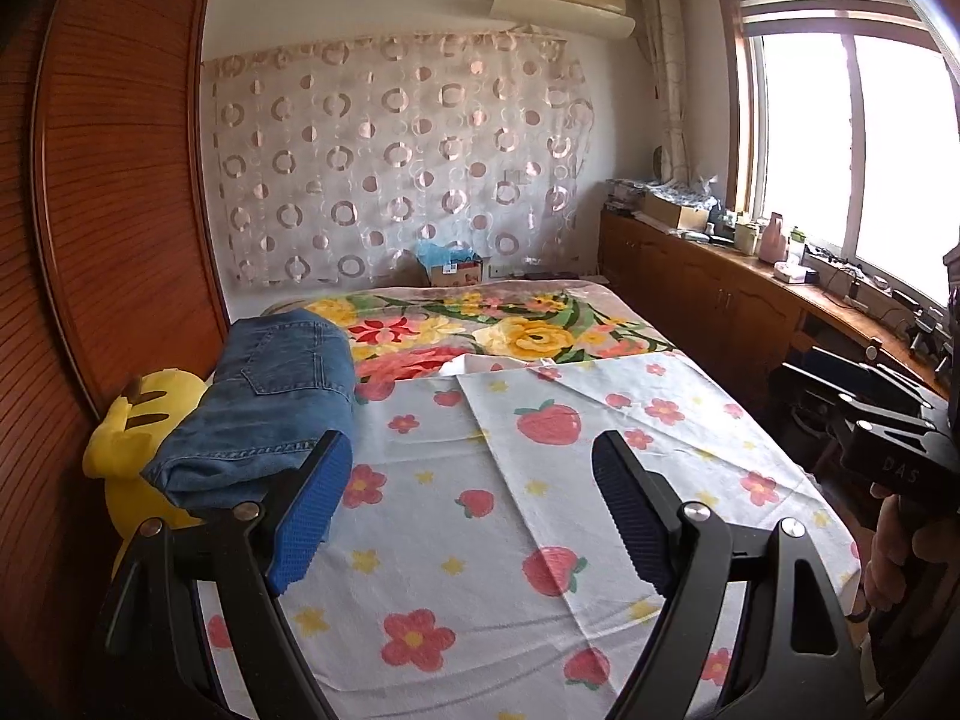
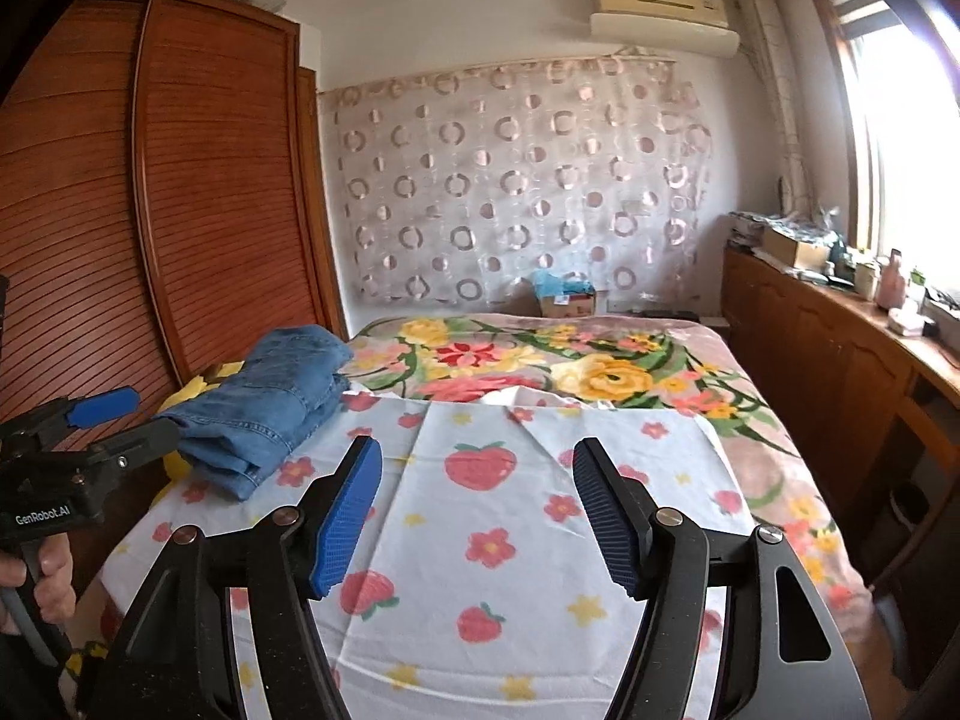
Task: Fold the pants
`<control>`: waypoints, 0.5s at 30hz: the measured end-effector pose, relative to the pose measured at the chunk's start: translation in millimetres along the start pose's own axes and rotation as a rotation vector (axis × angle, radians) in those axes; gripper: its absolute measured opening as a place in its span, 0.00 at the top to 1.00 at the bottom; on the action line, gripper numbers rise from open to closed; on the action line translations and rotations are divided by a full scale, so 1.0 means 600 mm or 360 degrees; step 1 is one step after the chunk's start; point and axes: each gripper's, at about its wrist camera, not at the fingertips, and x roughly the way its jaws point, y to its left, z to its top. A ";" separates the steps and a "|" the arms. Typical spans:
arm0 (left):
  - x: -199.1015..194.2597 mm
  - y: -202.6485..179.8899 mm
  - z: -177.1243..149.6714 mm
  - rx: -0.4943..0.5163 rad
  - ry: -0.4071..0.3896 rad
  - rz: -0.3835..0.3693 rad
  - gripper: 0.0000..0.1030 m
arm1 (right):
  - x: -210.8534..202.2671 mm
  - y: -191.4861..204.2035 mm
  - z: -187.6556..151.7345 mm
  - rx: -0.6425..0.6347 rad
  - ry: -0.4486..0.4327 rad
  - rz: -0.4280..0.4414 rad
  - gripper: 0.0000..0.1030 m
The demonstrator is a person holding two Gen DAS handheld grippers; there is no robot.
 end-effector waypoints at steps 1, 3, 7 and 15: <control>0.000 -0.003 -0.001 0.0001 -0.0001 0.0002 0.19 | -0.002 0.001 -0.002 0.0008 0.0001 -0.0004 0.34; -0.002 -0.004 -0.002 0.0000 -0.0003 0.0010 0.19 | -0.007 0.002 -0.005 0.0016 0.0000 -0.0013 0.34; -0.004 -0.008 -0.002 -0.0003 -0.0007 0.0021 0.19 | -0.010 0.009 -0.009 0.0016 -0.0005 -0.0027 0.34; -0.007 -0.004 -0.003 -0.0022 0.0002 0.0029 0.19 | -0.018 0.003 -0.024 0.0020 -0.0008 -0.0025 0.34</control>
